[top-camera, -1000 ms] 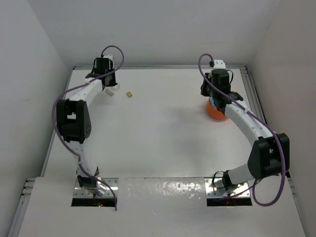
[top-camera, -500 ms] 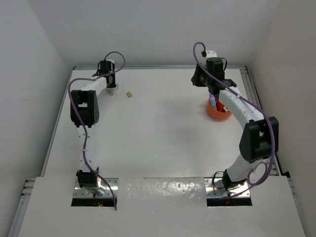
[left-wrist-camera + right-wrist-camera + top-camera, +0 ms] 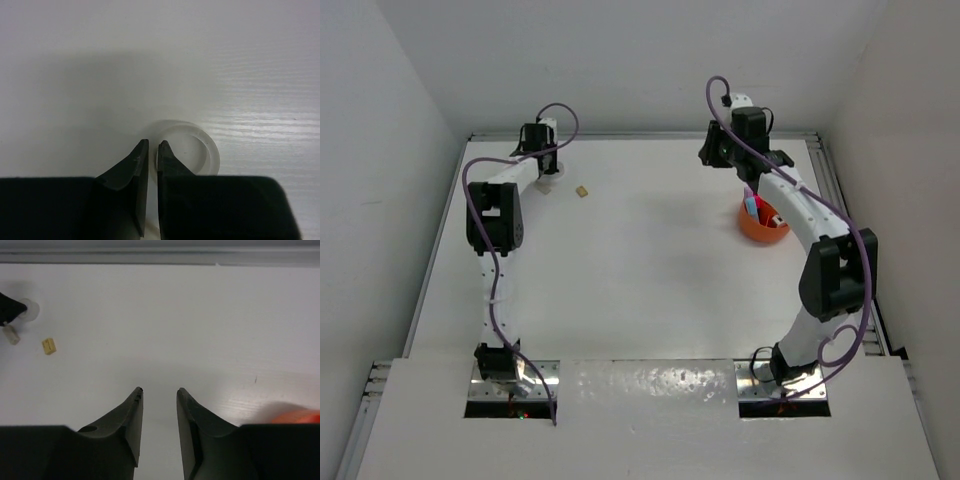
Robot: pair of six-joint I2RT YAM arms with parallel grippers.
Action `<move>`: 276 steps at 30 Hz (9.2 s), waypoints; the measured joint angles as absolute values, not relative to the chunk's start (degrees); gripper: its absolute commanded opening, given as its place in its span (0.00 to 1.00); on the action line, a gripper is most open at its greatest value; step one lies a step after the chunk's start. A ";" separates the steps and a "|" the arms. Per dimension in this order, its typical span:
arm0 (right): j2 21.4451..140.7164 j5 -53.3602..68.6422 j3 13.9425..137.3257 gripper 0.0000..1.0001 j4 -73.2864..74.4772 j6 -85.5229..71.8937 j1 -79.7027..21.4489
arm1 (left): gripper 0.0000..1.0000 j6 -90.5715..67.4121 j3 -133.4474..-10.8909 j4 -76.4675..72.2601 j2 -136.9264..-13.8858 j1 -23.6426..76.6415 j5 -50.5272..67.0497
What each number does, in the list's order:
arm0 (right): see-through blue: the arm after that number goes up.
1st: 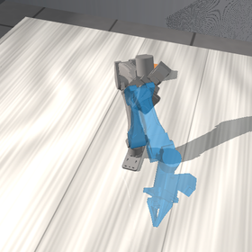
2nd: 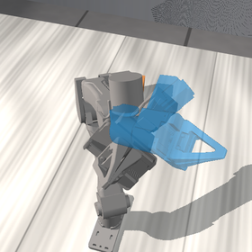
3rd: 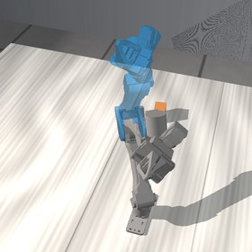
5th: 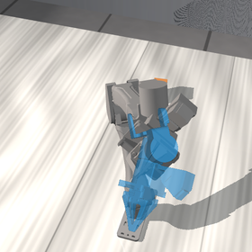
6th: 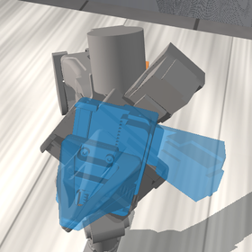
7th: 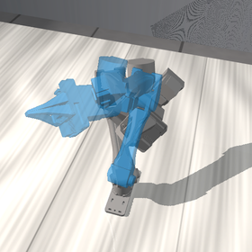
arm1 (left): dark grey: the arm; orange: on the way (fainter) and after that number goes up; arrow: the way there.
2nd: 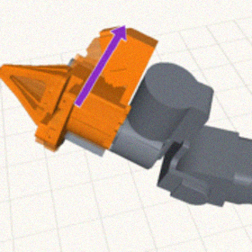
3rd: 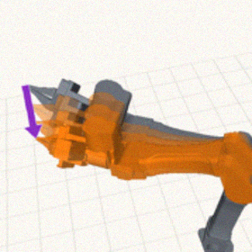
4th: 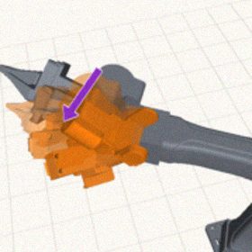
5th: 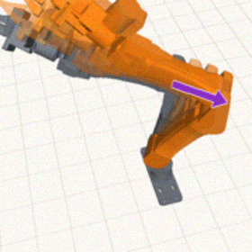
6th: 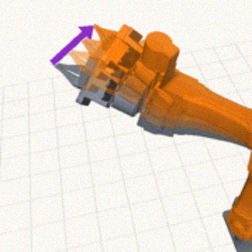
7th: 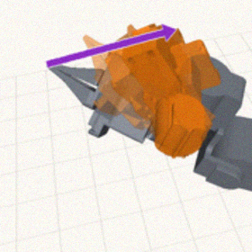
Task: Sort the stationery into containers
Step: Pick up the stationery from the corner of the board, then place the stationery in the storage box, then pick up the stationery from the center of the board.
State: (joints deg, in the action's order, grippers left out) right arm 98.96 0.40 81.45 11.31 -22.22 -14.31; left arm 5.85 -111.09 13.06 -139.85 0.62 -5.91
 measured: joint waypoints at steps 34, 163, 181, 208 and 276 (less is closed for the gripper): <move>109.14 21.32 90.56 0.48 4.34 -38.70 -15.75 | 0.00 11.68 -114.13 19.31 -124.81 21.69 37.04; 94.54 -6.39 72.44 0.00 18.94 7.53 8.56 | 1.00 11.94 -103.07 25.52 -120.33 18.33 24.73; 90.43 -7.62 63.46 0.00 18.24 -0.05 8.99 | 1.00 11.94 -103.07 25.52 -120.33 18.33 24.69; 85.65 -10.15 57.49 0.14 12.43 -16.45 9.30 | 1.00 11.51 -102.08 25.02 -120.33 18.33 24.75; 83.22 -11.35 65.93 0.30 12.19 -6.79 -16.34 | 0.38 -23.38 -106.91 28.64 -134.17 -2.20 -12.05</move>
State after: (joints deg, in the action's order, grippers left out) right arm 83.22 -11.35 65.93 12.19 -6.79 -16.34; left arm -23.38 -106.91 28.64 -134.17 -2.20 -12.05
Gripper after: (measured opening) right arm 0.304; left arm 0.431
